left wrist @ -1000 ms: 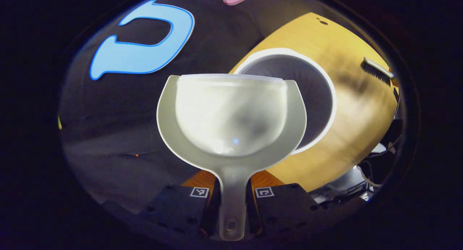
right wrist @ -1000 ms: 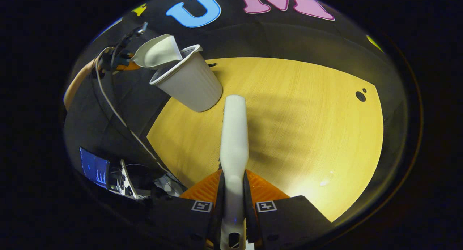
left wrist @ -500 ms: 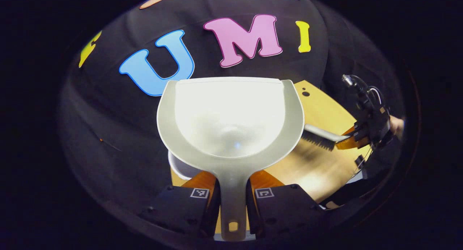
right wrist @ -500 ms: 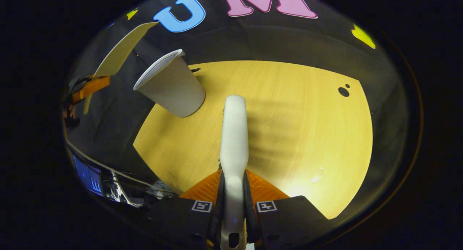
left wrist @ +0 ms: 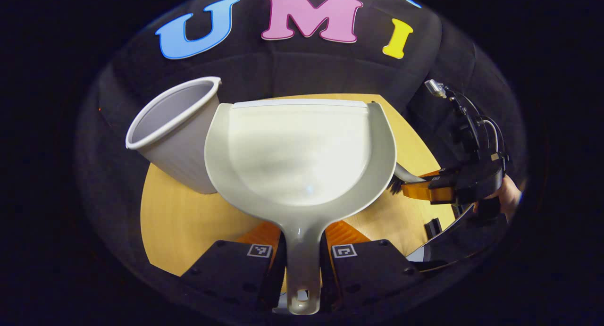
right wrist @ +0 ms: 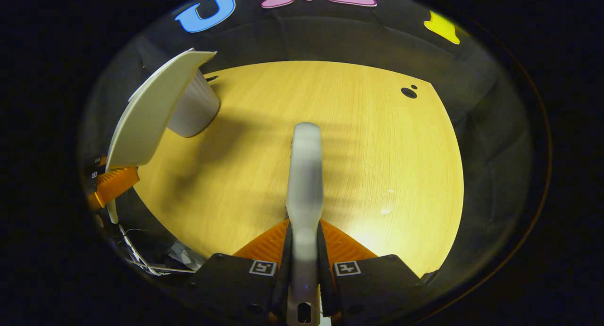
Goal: Pick up the small broom and dustpan from the desktop, sweep the trash into the dustpan with the broom, and then empty the trash into the garbage bin.
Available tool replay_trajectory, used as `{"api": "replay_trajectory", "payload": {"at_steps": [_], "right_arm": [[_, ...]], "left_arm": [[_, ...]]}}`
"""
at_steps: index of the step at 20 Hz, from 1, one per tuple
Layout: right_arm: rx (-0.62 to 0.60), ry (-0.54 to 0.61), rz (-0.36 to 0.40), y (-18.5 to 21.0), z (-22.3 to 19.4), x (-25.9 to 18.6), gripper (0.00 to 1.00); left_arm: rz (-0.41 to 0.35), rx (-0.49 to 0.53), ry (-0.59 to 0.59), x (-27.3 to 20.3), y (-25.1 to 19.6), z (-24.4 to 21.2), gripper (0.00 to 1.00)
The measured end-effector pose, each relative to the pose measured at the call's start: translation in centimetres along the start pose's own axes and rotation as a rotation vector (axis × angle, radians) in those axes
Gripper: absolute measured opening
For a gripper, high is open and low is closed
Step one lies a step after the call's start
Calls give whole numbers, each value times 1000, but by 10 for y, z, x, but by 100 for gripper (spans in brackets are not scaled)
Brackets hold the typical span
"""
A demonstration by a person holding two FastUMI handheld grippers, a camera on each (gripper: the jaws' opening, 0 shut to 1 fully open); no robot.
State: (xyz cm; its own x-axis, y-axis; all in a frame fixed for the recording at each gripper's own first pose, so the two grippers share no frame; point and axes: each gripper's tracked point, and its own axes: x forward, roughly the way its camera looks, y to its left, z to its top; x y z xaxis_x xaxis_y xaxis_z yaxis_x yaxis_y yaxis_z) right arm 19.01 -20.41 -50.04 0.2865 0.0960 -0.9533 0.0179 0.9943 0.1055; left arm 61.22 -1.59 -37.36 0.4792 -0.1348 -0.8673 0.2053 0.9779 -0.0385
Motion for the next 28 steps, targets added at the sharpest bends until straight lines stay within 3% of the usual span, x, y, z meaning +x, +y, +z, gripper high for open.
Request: {"api": "replay_trajectory", "payload": {"at_steps": [2,6,7,12,13,17,19,22,25,26,27,28], "right_arm": [[32,13,-12,1,-3,15,27],[47,26,-59,-3,-2,41,34],[52,32,-68,-3,-3,45,30],[69,53,-101,-4,-5,46,30],[75,61,-99,-2,-5,49,27],[70,141,-102,5,-17,62,30],[72,176,-93,8,-23,70,34],[102,197,-71,10,-26,74,30],[84,187,-73,12,-21,75,31],[78,183,-73,12,-21,74,39],[78,181,-72,13,-20,73,39],[85,185,-60,16,-21,72,52]], "left_arm": [[4,-37,38,33,2,-7,31],[11,-118,113,79,13,-21,30],[16,-129,134,86,15,-24,30],[26,-178,232,120,17,-48,30],[32,-177,241,122,19,-48,30],[50,-199,308,127,21,-43,30],[66,-155,330,131,20,-35,30],[78,-127,375,139,7,-39,29],[36,-131,365,138,-3,-33,34],[37,-124,366,136,-4,-30,51],[39,-114,369,135,-7,-26,61],[40,-103,374,133,-14,-26,65]]}}
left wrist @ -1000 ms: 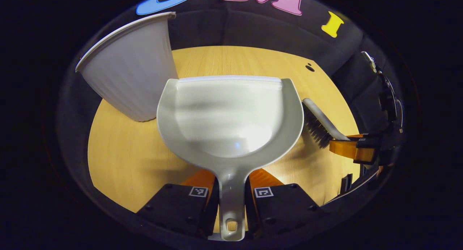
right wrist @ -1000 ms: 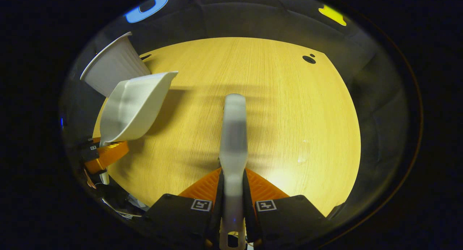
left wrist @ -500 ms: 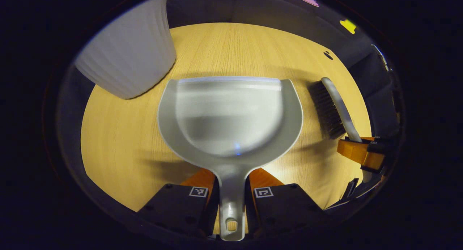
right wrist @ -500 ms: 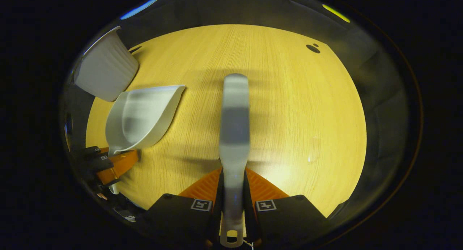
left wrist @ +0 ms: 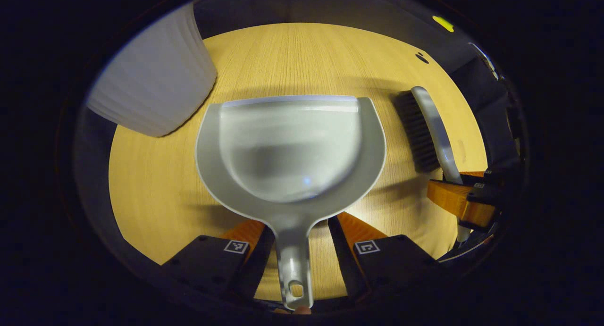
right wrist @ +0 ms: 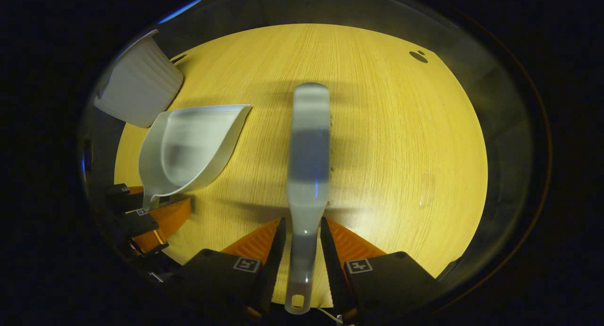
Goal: Pick up the small broom and dustpan from the desktop, sweep the trash into the dustpan with the broom, and then empty the trash into the garbage bin.
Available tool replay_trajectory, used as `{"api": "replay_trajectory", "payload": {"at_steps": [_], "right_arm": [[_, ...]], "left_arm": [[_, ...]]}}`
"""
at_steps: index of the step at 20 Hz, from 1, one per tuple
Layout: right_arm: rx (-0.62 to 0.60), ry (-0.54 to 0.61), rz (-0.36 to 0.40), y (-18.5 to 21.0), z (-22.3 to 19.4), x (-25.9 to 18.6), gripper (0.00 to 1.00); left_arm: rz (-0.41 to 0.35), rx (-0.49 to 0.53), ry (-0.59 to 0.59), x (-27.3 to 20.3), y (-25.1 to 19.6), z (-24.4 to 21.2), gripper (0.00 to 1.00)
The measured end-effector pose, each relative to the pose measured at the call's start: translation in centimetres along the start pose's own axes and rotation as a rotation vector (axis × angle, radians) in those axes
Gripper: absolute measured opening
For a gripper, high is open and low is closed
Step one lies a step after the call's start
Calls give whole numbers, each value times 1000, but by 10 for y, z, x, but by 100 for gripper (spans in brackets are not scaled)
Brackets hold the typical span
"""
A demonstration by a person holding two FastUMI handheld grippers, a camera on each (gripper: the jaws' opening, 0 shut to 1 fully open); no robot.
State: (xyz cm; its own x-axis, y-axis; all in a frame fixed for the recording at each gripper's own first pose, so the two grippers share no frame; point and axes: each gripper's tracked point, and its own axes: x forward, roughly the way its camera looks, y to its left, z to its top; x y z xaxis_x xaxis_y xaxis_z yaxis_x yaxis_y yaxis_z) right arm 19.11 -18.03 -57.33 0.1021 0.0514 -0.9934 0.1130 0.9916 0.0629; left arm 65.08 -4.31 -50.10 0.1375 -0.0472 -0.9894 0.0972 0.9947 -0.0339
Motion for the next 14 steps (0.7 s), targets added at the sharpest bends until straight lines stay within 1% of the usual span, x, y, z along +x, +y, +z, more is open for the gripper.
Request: {"api": "replay_trajectory", "payload": {"at_steps": [1,2,4,6,8,9,10,12,13,14], "right_arm": [[7,6,6,2,-3,-4,52],[12,0,18,4,-3,-9,63],[28,-55,20,4,0,-29,93],[18,-119,19,2,4,-51,93],[1,-187,-4,-3,8,-78,94],[19,-227,-9,-5,10,-94,96],[52,-275,0,-5,15,-111,97],[113,-396,34,0,26,-151,96],[127,-476,47,4,32,-175,96],[118,-567,44,6,40,-200,96]], "left_arm": [[6,4,3,-1,-4,-1,67],[5,6,-1,-7,-9,-3,70],[3,-8,-85,-24,-10,2,71],[-11,-32,-148,-47,-9,2,82],[-44,-33,-214,-75,-14,0,81],[-46,-31,-258,-90,-13,-1,82],[-40,-33,-302,-106,-11,-1,81],[-42,-48,-395,-145,-9,-6,81],[-47,-61,-469,-169,-7,-3,82],[-55,-74,-565,-198,-4,2,82]]}}
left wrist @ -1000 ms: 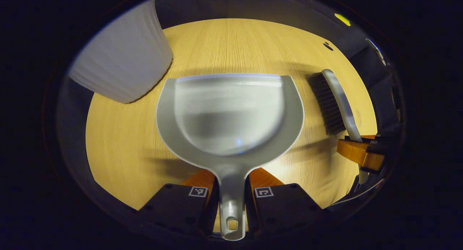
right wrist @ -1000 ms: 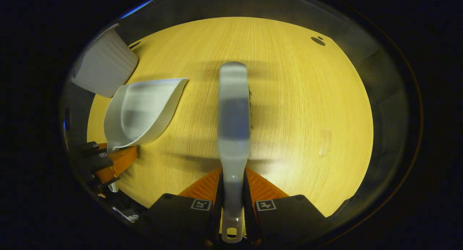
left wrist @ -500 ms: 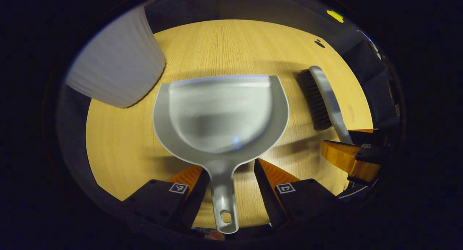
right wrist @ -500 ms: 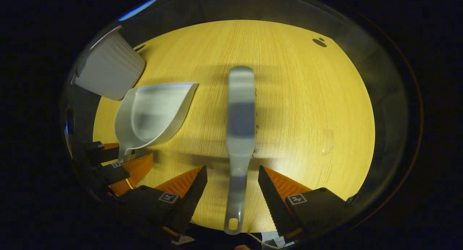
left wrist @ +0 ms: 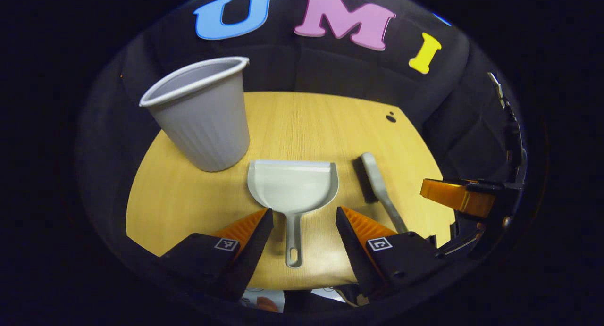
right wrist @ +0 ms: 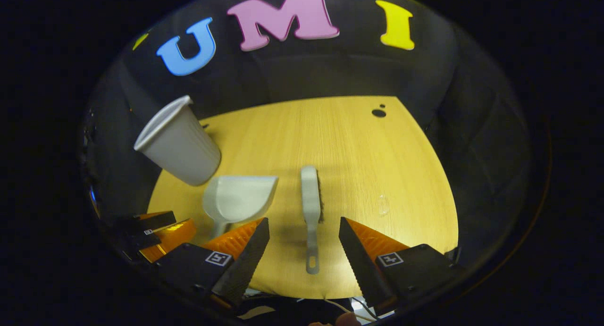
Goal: Pick up the small broom and dustpan from the desktop, sweep the trash into the dustpan with the broom, and then empty the trash into the garbage bin.
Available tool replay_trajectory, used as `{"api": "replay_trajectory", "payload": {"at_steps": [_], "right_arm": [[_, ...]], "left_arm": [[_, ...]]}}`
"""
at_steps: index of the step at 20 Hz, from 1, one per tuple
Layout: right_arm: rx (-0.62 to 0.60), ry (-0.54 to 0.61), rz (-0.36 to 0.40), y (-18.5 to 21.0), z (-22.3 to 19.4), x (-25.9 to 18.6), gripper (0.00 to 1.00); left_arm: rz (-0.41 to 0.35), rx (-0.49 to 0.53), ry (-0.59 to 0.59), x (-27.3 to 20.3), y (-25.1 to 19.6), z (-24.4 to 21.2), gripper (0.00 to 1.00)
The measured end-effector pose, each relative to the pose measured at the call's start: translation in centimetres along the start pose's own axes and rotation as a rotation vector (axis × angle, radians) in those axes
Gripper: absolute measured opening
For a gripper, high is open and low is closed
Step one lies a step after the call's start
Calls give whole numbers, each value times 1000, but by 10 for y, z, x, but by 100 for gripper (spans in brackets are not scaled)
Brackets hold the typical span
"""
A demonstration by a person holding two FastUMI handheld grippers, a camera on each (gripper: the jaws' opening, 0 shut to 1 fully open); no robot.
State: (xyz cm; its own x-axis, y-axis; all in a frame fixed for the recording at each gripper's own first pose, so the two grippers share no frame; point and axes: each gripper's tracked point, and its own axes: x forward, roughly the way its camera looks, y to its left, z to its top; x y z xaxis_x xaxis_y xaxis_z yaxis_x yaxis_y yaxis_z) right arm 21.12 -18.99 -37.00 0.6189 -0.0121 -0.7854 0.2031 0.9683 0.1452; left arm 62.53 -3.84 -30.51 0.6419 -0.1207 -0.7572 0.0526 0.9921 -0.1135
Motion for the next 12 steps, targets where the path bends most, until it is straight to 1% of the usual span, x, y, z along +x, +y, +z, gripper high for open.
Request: {"api": "replay_trajectory", "payload": {"at_steps": [2,3,4,5,7,8,9,11,12], "right_arm": [[-83,-194,-22,5,39,-35,95],[-131,-293,-44,7,57,-56,95],[-160,-395,-47,13,76,-78,95],[-161,-493,-26,26,94,-95,95],[-108,-684,14,44,127,-126,95],[-103,-749,26,49,134,-136,95],[-114,-794,23,54,140,-146,95],[-154,-773,37,65,135,-145,95],[-159,-750,54,68,133,-143,92]], "left_arm": [[-10,-7,-202,-42,5,44,81],[-9,7,-304,-63,9,66,81],[-1,30,-415,-89,12,91,81],[13,53,-525,-110,13,112,81],[39,98,-769,-145,17,152,81],[48,109,-822,-152,20,151,78],[44,108,-852,-153,21,148,79],[-3,78,-821,-150,19,145,78],[-22,57,-811,-150,20,145,79]]}}
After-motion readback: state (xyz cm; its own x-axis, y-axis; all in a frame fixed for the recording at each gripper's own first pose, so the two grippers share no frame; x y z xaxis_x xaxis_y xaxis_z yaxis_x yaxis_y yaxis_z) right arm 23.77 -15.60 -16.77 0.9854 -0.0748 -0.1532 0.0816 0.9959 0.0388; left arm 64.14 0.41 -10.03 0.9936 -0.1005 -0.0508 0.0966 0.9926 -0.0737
